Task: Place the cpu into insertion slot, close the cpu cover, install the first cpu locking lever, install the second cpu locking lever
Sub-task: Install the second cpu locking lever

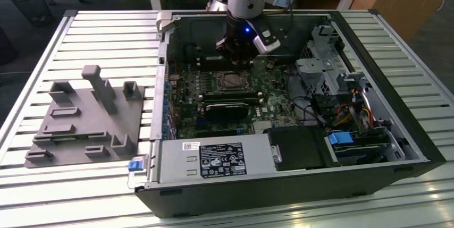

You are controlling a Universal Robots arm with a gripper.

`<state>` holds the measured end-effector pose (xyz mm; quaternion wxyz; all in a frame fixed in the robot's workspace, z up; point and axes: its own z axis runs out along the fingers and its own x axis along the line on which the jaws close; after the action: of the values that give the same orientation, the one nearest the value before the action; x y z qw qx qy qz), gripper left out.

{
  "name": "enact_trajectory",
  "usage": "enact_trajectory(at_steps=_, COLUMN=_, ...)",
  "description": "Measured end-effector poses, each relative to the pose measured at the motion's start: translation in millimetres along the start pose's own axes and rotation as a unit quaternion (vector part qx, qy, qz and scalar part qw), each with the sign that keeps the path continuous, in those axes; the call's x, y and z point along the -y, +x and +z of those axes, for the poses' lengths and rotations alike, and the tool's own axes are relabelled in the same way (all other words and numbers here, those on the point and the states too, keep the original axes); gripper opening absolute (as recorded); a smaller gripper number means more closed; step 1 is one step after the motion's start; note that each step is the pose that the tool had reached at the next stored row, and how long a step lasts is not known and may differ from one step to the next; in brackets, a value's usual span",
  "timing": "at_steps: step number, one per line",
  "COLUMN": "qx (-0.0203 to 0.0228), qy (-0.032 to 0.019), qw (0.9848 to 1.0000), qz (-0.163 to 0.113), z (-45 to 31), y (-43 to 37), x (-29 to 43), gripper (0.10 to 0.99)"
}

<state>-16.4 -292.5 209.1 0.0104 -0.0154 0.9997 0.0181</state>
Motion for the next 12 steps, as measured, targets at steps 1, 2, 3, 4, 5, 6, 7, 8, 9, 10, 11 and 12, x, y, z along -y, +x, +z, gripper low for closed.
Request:
enact_trajectory(at_steps=1, qx=0.0000, qy=0.0000, qw=1.0000, qz=0.000, z=0.0, y=0.0, x=0.9, gripper=0.106)
enact_trajectory(at_steps=2, qx=0.0000, qy=-0.0001, qw=1.0000, qz=0.000, z=0.0, y=0.0, x=1.5, gripper=0.106)
enact_trajectory(at_steps=3, qx=0.0000, qy=0.0000, qw=1.0000, qz=0.000, z=-0.1, y=0.1, x=2.0, gripper=0.106)
enact_trajectory(at_steps=4, qx=0.0000, qy=0.0000, qw=1.0000, qz=0.000, z=-0.1, y=0.1, x=2.5, gripper=0.106)
enact_trajectory(at_steps=5, qx=0.0000, qy=0.0000, qw=1.0000, qz=0.000, z=-0.1, y=0.1, x=2.9, gripper=0.106)
enact_trajectory(at_steps=6, qx=0.0000, qy=-0.0001, qw=1.0000, qz=0.000, z=-0.1, y=0.1, x=3.3, gripper=0.106)
enact_trajectory(at_steps=7, qx=0.0000, qy=0.0000, qw=1.0000, qz=0.000, z=-0.4, y=0.1, x=3.5, gripper=0.106)
enact_trajectory(at_steps=8, qx=-0.0001, qy=0.0001, qw=1.0000, qz=0.000, z=-1.0, y=0.1, x=3.7, gripper=0.106)
enact_trajectory(at_steps=9, qx=0.0000, qy=0.0001, qw=1.0000, qz=0.000, z=-2.0, y=0.1, x=3.8, gripper=0.106)
enact_trajectory(at_steps=10, qx=0.0000, qy=0.0000, qw=1.0000, qz=0.000, z=-3.2, y=0.1, x=3.9, gripper=0.106)
enact_trajectory(at_steps=11, qx=0.0000, qy=0.0000, qw=1.0000, qz=0.000, z=-5.1, y=0.0, x=3.9, gripper=0.106)
enact_trajectory(at_steps=12, qx=0.0000, qy=0.0000, qw=1.0000, qz=0.000, z=-7.0, y=0.0, x=4.0, gripper=0.106)
